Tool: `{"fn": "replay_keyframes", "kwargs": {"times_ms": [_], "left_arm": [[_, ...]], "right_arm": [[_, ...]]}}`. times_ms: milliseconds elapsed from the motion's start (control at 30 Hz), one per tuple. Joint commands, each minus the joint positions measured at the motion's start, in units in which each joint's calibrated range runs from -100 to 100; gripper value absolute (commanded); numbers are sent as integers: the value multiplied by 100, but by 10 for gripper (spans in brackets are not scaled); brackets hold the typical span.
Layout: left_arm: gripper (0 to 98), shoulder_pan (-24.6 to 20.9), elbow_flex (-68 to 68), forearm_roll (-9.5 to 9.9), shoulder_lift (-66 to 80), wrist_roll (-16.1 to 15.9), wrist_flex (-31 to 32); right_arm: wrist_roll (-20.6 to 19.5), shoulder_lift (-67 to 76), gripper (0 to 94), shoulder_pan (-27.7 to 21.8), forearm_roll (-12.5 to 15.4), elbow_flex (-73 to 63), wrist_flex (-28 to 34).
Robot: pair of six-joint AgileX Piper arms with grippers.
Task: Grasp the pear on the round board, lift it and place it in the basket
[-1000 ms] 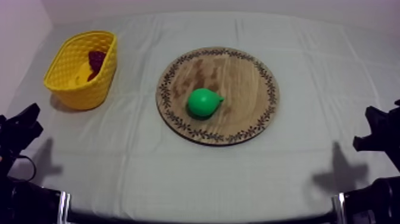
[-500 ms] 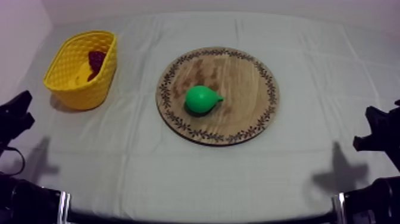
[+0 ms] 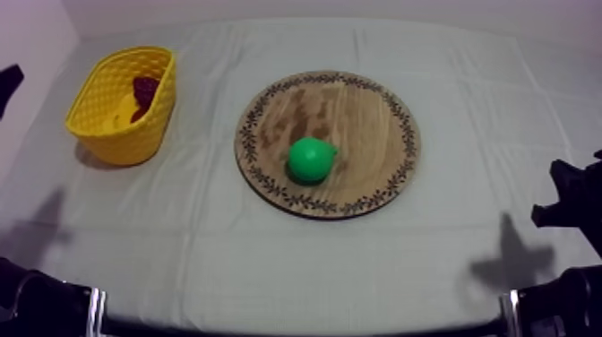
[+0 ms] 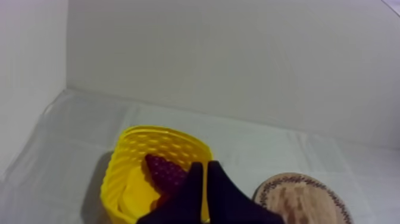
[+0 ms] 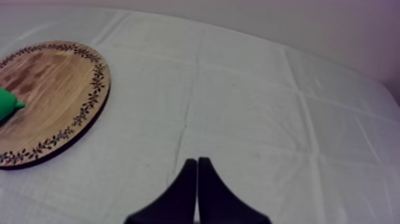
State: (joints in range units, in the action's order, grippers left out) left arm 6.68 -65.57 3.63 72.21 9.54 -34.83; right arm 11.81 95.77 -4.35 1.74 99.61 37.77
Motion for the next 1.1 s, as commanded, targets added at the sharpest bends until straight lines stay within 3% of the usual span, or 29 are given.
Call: {"fn": "replay_keyframes", "kwargs": {"times_ms": [0,167,433,667,867,1067], "left_arm": [[1,31,663,5,-457,38,-102],[0,167,1492,108,-1162,168,-351],[0,843,2830,852,-2338,814,-1033],[0,1526,4010,1258,-3534,1138,-1798],[0,2186,4867,1476,-4515,1438,-2411],[0,2645,5434,1502,-5511,1550,-2848]], "right_arm": [[-1,-1,5,-1,-1,5,-2],[-1,-1,5,-1,-1,5,-2],[-1,-1,5,-1,-1,5,-2],[-1,-1,5,5,-1,5,-2],[-1,-1,5,7,-1,5,-2],[-1,-1,5,7,-1,5,-2]]}}
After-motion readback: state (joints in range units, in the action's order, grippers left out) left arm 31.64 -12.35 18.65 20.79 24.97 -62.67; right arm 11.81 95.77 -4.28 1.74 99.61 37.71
